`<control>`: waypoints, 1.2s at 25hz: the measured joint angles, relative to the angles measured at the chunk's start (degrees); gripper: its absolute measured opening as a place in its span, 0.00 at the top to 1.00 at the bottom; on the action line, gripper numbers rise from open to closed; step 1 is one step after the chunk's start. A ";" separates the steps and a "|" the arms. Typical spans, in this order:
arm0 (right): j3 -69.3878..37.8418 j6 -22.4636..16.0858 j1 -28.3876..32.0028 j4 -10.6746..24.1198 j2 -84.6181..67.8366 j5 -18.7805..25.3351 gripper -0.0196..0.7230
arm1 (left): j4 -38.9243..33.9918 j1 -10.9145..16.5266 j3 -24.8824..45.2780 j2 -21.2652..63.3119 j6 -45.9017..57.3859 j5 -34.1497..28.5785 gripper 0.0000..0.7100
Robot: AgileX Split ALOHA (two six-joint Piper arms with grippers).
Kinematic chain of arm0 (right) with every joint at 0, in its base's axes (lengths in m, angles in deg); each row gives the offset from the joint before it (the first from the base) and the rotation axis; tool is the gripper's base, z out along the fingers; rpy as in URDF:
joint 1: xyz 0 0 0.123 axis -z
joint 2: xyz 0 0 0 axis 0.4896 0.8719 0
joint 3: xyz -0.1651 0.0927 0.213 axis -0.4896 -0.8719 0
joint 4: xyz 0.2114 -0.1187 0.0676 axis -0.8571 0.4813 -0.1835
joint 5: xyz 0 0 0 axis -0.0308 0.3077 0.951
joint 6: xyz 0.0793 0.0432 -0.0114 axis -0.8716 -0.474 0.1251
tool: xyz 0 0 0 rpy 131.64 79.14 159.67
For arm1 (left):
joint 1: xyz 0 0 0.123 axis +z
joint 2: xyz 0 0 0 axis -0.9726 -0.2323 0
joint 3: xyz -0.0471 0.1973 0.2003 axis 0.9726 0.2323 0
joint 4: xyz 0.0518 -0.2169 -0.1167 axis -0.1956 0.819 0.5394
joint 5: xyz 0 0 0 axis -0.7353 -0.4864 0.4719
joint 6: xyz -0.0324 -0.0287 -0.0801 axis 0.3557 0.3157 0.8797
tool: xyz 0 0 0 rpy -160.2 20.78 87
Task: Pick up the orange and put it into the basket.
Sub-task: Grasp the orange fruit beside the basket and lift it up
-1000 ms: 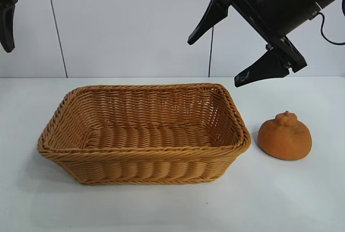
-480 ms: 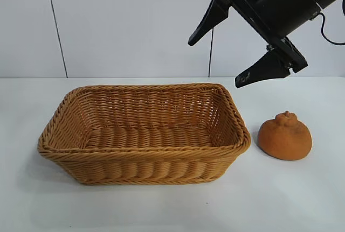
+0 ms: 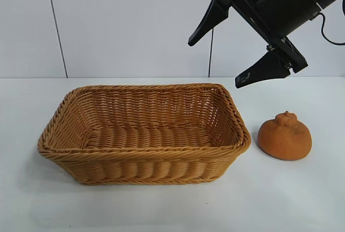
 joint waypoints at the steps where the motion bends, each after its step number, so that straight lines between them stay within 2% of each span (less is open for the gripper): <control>1: 0.00 0.00 0.00 0.00 0.00 0.00 0.07 | 0.00 0.00 1.10 2.94 0.00 0.39 0.07; 5: 0.00 0.00 0.00 0.09 0.00 0.00 0.07 | 0.00 0.00 4.47 12.44 0.00 0.37 0.07; 10: 0.00 0.00 0.00 0.09 0.00 0.06 0.07 | 0.00 0.00 4.90 21.10 0.00 0.59 0.07; 20: 0.00 0.00 0.00 0.29 0.00 0.69 0.07 | 0.00 0.00 5.01 29.37 0.00 0.58 0.07; 26: 0.00 0.00 0.00 1.65 0.00 0.93 0.07 | 0.00 -0.18 5.01 37.82 0.00 0.52 0.07; 30: 0.11 0.00 0.00 2.67 0.00 2.00 0.07 | 0.14 -0.18 5.01 38.58 0.00 0.45 0.07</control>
